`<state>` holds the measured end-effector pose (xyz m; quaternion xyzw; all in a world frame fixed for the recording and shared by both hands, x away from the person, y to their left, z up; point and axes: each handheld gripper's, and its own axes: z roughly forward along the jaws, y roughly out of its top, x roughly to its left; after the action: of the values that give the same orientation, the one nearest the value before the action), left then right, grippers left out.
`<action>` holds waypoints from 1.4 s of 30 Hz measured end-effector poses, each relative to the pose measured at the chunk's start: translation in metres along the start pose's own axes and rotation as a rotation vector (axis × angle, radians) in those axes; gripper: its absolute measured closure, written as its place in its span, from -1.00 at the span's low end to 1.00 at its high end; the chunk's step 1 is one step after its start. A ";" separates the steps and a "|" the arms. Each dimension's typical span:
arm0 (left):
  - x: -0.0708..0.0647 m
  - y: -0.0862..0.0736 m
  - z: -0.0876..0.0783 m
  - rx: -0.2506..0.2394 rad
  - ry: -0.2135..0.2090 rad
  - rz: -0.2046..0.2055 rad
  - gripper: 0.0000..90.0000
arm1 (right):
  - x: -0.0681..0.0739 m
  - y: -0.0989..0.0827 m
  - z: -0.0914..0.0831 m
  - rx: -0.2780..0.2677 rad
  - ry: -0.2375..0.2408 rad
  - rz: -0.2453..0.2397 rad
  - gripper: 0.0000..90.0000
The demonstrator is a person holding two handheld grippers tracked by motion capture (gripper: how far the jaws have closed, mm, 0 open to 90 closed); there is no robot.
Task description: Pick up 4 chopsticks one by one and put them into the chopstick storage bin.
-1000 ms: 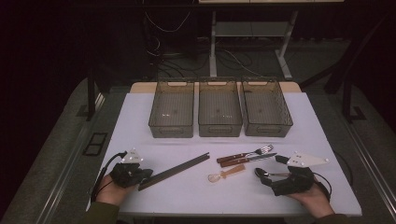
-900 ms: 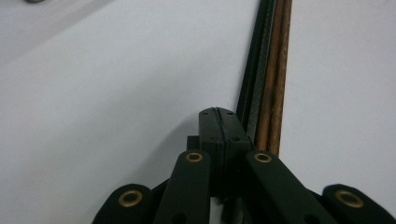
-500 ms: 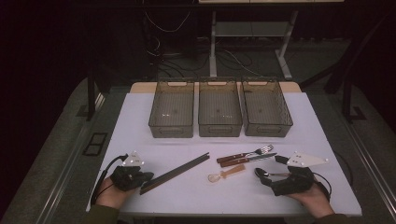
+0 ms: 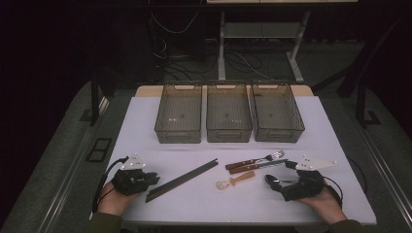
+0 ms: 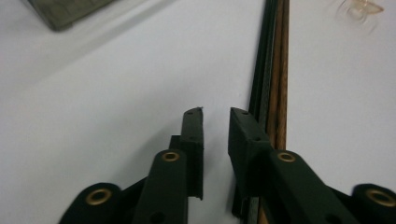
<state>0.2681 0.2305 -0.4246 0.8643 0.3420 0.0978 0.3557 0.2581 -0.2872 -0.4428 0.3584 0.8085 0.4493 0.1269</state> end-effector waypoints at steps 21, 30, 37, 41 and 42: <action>-0.005 0.040 0.038 -0.081 -0.121 0.023 0.08 | 0.004 0.001 0.000 0.015 0.012 0.006 -0.98; -0.016 0.042 0.047 -0.039 -0.119 0.095 0.39 | 0.004 0.001 -0.001 0.008 0.013 0.008 -0.98; -0.018 0.035 0.047 -0.030 -0.139 0.103 0.69 | 0.005 0.001 -0.001 0.007 0.013 0.006 -0.98; -0.015 0.034 0.048 -0.025 -0.142 0.096 0.78 | 0.005 0.001 -0.002 0.010 0.013 0.011 -0.98; -0.015 0.034 0.049 -0.024 -0.144 0.098 0.79 | 0.005 0.001 -0.002 0.009 0.014 0.010 -0.98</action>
<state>0.2945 0.1765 -0.4359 0.8805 0.2718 0.0569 0.3843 0.2541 -0.2843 -0.4404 0.3597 0.8096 0.4488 0.1175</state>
